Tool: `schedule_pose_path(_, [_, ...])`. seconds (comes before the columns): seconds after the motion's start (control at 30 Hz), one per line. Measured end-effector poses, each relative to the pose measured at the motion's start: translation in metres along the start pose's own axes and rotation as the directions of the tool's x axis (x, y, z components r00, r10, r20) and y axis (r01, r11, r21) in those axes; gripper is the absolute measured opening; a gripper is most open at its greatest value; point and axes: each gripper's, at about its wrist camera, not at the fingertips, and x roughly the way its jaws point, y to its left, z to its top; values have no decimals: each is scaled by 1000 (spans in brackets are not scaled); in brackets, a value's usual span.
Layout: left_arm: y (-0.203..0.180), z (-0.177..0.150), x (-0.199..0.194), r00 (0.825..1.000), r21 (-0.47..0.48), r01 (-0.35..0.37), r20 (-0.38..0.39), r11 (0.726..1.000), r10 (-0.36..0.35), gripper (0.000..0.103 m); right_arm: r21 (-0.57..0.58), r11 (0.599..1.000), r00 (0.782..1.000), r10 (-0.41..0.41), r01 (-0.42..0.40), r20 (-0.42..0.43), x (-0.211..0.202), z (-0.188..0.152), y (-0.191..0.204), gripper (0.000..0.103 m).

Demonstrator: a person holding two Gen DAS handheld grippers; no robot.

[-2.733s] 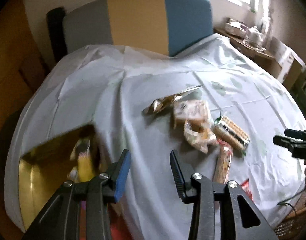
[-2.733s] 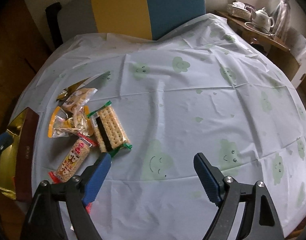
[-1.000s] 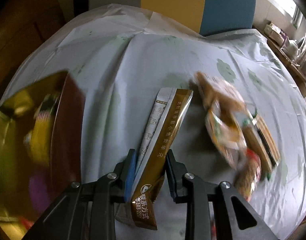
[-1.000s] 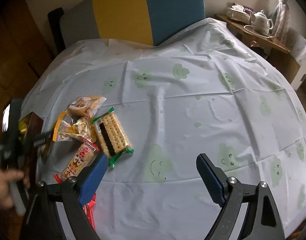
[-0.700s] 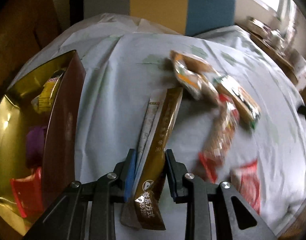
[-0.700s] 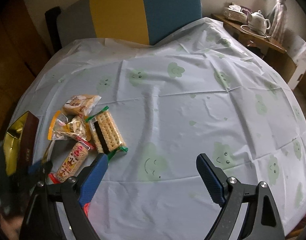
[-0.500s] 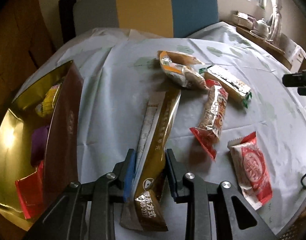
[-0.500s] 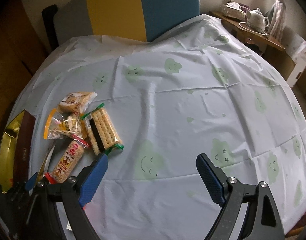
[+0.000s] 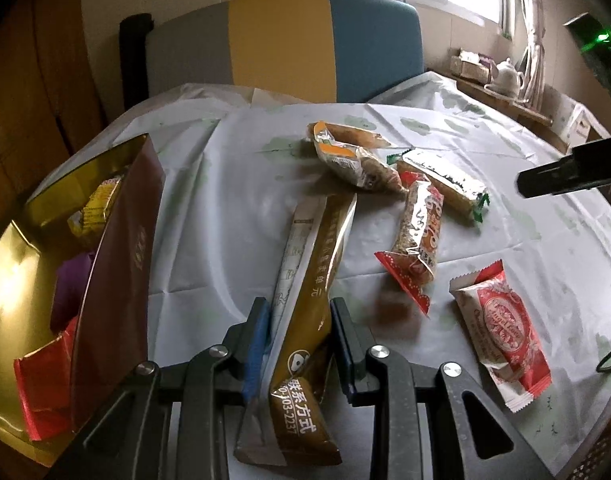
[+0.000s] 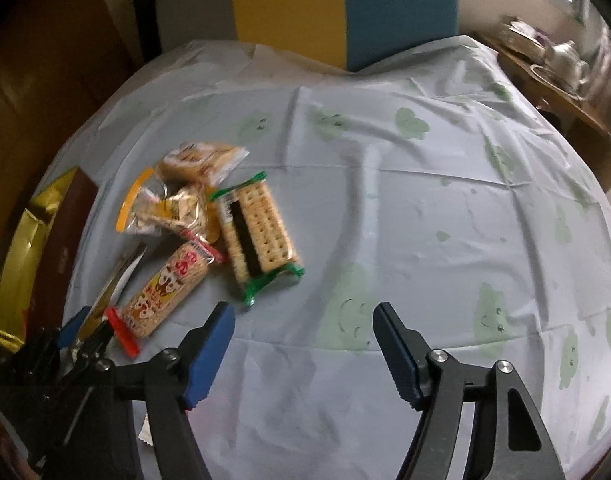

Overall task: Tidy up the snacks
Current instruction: 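Carry the stick packet toward the tray with the left gripper while the right moves to the cracker pack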

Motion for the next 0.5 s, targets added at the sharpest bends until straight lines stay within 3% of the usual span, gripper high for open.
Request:
schedule_pose_path(0.37, [4,-3,-1,999,-15,19,30,1000,-19,30,-34,999,996,-45,42,-74,57,58,31,72])
schedule_pose_path(0.5, [6,-3,-1,999,-21,28,32,999,-27,30,-50,998,987,-45,38,-153,86,68,39,72])
